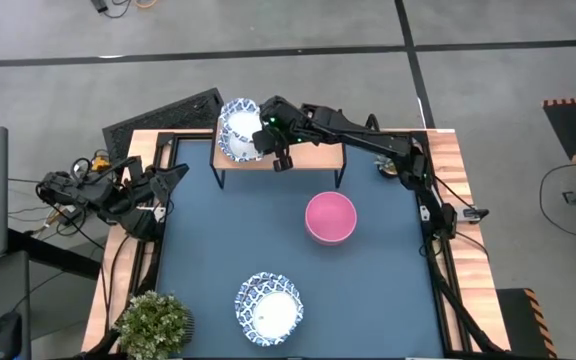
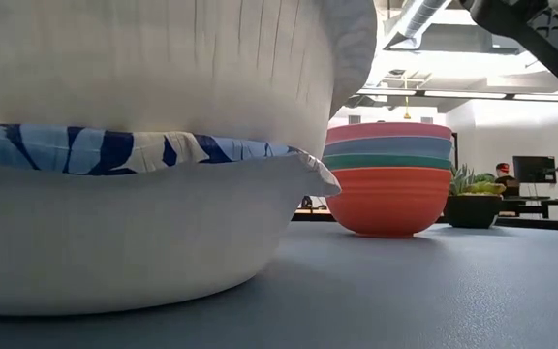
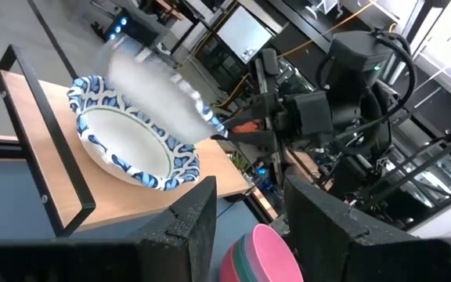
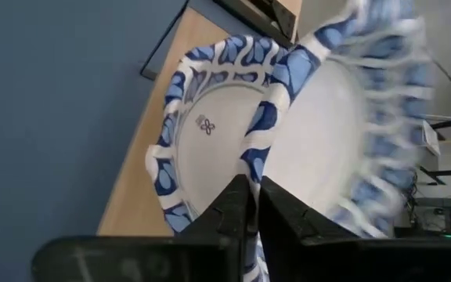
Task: Place and stack bowls onto a shelf
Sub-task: Stack the white bowl on top of the white bowl on the shelf
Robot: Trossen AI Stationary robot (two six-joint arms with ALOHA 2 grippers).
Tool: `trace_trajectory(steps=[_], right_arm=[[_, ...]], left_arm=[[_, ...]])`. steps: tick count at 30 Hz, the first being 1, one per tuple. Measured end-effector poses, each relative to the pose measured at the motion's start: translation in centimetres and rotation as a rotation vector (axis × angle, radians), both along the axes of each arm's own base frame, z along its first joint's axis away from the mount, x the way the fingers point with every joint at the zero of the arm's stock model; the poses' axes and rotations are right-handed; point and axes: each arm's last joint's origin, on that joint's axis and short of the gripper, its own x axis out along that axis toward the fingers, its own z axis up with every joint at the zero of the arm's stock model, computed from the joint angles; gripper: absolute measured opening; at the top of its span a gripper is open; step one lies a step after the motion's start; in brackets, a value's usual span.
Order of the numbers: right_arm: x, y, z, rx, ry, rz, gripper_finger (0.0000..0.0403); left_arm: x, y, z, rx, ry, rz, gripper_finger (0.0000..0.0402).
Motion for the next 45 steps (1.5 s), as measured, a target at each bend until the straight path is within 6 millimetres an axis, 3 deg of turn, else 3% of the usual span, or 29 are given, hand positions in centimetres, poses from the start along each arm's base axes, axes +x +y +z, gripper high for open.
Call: trace_trajectory(steps=[29, 33, 40, 45], right_arm=[[-0.3, 0.0, -0.3, -0.028, 0.06, 0.105, 0.0069], [-0.4, 0.1, -0.4, -0.025, 0.077, 0.109, 0.0106], [0.0, 0.1, 0.3, -0.113, 0.037, 0.051, 0.0234], [-0.8, 1.7, 2.7, -0.17, -0.001, 0.058, 0.0261]], left_arm=[[0.0, 0.1, -0.1, 0.001, 0.009, 0.026, 0.0146], [0.0, 0.1, -0.1, 0.001, 0.008, 0.026, 0.0167], [0.0, 0.0, -0.1, 0.001, 0.007, 0.02, 0.0206], [0.0, 0.1, -0.1, 0.003, 0.009, 0.024, 0.0213]])
